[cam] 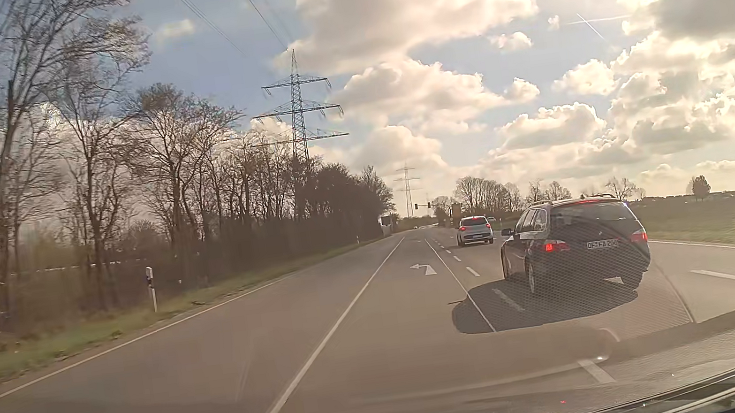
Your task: Follow the waypoints while adhering to traffic rules and regulations
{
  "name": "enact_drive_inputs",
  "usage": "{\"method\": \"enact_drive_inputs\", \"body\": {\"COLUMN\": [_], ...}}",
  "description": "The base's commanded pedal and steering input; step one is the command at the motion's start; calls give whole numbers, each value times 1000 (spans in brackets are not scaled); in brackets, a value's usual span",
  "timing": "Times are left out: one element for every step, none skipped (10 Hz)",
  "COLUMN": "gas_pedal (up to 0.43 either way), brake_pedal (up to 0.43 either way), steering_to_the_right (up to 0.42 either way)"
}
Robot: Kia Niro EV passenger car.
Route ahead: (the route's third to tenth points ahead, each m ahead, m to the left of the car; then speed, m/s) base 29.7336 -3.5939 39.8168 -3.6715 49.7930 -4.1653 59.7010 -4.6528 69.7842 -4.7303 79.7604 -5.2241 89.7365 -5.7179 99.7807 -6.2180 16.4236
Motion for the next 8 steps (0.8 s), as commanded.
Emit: {"method": "enact_drive_inputs", "body": {"gas_pedal": [79,79,79,79,79,79,79,67], "brake_pedal": [0,0,0,0,0,0,0,0], "steering_to_the_right": [12,12,11,11,11,10,9,8]}}
